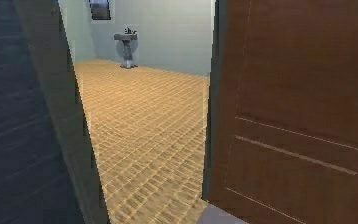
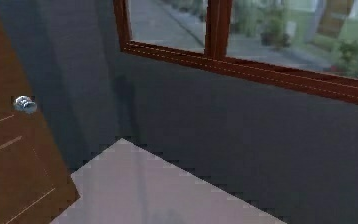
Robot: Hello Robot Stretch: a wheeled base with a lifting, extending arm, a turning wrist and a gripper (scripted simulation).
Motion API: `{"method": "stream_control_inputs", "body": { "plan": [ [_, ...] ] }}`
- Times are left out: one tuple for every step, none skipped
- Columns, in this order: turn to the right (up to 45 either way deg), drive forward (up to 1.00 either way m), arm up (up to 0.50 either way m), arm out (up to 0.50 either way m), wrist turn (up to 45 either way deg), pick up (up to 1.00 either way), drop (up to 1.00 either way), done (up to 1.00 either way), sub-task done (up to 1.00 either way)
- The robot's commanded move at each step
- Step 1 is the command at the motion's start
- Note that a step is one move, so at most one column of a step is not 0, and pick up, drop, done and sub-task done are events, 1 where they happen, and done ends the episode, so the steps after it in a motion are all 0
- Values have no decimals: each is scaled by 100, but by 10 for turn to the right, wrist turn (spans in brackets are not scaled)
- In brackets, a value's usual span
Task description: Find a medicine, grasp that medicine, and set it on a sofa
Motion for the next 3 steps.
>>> {"method": "stream_control_inputs", "body": {
  "plan": [
    [0,15,0,0,0,0,0,0,0],
    [60,0,0,0,0,0,0,0,0],
    [0,65,0,0,0,0,0,0,0]
  ]
}}
